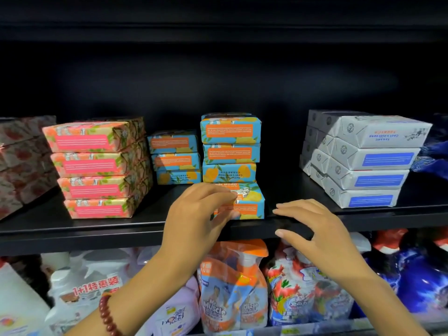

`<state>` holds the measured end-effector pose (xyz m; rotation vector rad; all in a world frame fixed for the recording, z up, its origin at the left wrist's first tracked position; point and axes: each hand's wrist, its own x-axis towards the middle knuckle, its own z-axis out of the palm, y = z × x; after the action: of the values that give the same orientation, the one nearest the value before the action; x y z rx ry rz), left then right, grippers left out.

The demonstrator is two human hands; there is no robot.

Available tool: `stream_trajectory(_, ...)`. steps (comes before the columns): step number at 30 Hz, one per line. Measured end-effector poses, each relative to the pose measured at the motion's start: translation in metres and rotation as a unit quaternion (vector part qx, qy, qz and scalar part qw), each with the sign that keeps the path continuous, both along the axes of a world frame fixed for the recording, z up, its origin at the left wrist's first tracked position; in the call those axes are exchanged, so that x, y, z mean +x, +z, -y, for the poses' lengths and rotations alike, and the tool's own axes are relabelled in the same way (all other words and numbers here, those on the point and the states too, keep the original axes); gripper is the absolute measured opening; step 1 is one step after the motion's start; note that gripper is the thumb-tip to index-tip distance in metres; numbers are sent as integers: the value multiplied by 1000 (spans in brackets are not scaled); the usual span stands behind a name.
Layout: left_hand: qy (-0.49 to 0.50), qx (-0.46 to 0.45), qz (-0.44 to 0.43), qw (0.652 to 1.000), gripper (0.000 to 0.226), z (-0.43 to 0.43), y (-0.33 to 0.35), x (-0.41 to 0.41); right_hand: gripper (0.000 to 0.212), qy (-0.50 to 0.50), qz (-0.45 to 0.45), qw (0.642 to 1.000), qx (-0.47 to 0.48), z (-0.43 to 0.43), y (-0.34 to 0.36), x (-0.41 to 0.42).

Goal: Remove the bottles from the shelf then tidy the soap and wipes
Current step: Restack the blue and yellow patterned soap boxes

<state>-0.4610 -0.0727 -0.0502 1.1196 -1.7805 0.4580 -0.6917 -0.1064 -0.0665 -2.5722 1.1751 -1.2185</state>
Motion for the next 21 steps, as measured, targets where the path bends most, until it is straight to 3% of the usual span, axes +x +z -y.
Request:
stream_trajectory(12,66,90,0,994,30,14,14,-10,44,-13,-10,1000,6,-2,2,2)
stream_trajectory(17,43,121,-15,992,34,10,16,-6,31,-11,-13,1000,24,-6,10,1)
stream_trajectory(21,55,122,-39,990,49,-7,14,14,26,6,58,998,8,-12,31,15)
